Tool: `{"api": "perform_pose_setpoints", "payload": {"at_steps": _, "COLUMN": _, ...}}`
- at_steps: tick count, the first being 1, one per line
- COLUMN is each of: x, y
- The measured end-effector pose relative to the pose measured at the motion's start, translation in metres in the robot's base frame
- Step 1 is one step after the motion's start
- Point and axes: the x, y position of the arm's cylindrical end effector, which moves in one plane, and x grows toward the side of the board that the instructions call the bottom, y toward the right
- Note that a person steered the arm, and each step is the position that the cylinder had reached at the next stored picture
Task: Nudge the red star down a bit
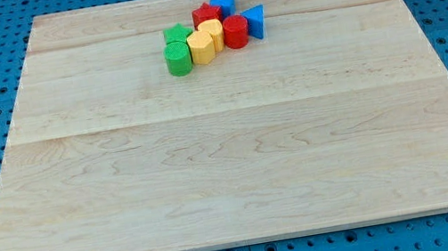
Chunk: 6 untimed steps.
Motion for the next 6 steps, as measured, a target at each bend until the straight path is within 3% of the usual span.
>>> {"api": "perform_pose_setpoints", "payload": {"at_steps": 4, "x": -0.001, "y": -0.050}}
{"api": "perform_pose_setpoints", "payload": {"at_steps": 6, "x": 0.049, "y": -0.058}}
